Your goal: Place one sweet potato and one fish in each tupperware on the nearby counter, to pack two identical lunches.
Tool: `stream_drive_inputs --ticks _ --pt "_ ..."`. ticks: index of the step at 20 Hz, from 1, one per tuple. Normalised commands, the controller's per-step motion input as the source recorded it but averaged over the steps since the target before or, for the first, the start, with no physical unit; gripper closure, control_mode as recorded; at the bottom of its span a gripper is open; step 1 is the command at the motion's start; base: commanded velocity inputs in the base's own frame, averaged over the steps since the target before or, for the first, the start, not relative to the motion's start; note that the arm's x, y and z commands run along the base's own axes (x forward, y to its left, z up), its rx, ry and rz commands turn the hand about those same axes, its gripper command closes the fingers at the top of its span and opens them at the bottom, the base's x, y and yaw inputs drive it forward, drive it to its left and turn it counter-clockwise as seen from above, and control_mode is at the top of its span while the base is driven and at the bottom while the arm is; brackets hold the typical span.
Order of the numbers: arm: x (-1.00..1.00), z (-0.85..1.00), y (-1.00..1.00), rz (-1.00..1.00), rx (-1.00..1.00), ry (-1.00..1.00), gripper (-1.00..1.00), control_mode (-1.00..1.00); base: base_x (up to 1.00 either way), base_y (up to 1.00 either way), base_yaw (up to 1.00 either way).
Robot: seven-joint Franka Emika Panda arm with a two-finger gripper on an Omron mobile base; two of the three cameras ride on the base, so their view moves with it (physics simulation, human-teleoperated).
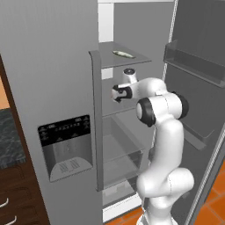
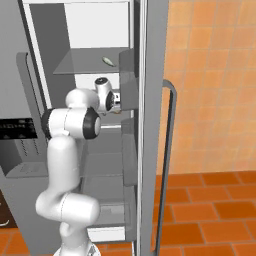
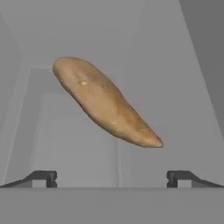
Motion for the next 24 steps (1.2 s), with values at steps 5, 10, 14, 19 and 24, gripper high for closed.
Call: stream_drive_inputs --ticks 5,10,14,19,24 --pt "0.77 -0.33 0.01 0.03 -0.06 0.02 -1.0 -1.0 0.0 0.0 0.0" --pt "0.65 -0.17 0.0 0.01 -0.03 0.02 -1.0 -1.0 0.0 0.0 0.0" --pt "0.07 -0.74 0.0 0.02 -0.03 0.24 1.0 -1.0 0.0 0.0 0.0" --pt "-1.0 -1.0 0.0 0.0 -0.03 0.25 1.0 -1.0 0.0 0.0 0.0" --pt "-1.0 -1.0 0.0 -0.05 -0.03 0.01 1.0 -1.0 0.0 0.0 0.0"
